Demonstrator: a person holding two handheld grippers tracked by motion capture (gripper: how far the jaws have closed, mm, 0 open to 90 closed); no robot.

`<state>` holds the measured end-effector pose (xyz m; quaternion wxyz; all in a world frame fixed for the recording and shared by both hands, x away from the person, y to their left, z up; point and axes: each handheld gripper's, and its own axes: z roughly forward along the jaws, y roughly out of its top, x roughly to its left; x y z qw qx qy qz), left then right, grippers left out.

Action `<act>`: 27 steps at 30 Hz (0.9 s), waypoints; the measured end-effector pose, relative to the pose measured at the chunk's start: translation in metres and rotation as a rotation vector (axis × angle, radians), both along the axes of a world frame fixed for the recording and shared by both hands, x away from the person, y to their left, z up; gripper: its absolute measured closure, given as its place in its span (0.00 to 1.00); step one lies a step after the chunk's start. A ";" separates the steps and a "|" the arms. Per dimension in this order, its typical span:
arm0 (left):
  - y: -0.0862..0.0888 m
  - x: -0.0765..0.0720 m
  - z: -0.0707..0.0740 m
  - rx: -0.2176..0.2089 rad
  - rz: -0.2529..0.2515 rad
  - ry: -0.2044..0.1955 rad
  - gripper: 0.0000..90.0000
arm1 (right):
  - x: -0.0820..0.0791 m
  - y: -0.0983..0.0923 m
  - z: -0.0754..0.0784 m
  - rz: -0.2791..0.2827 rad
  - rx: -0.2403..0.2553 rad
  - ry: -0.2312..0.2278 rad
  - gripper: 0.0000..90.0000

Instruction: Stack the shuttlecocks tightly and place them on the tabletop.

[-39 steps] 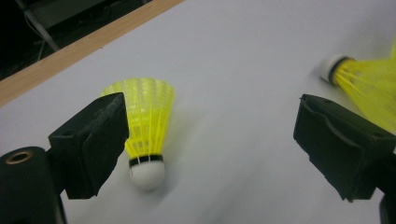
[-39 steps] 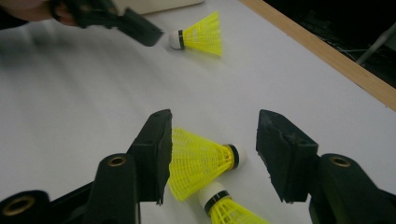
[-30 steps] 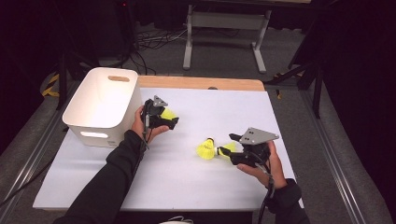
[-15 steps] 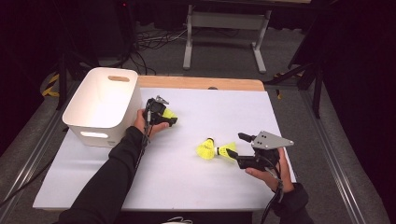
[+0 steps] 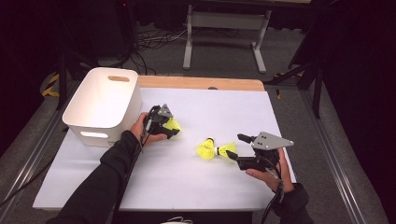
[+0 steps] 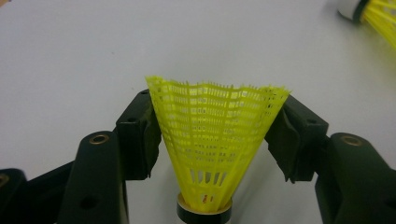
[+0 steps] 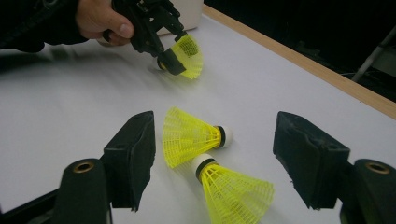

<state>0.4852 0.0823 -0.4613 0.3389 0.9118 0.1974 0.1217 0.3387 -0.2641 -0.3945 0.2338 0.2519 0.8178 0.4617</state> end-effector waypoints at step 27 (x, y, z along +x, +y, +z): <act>-0.019 -0.001 0.000 0.149 -0.213 -0.082 0.43 | 0.003 -0.001 -0.005 -0.005 -0.008 0.014 0.34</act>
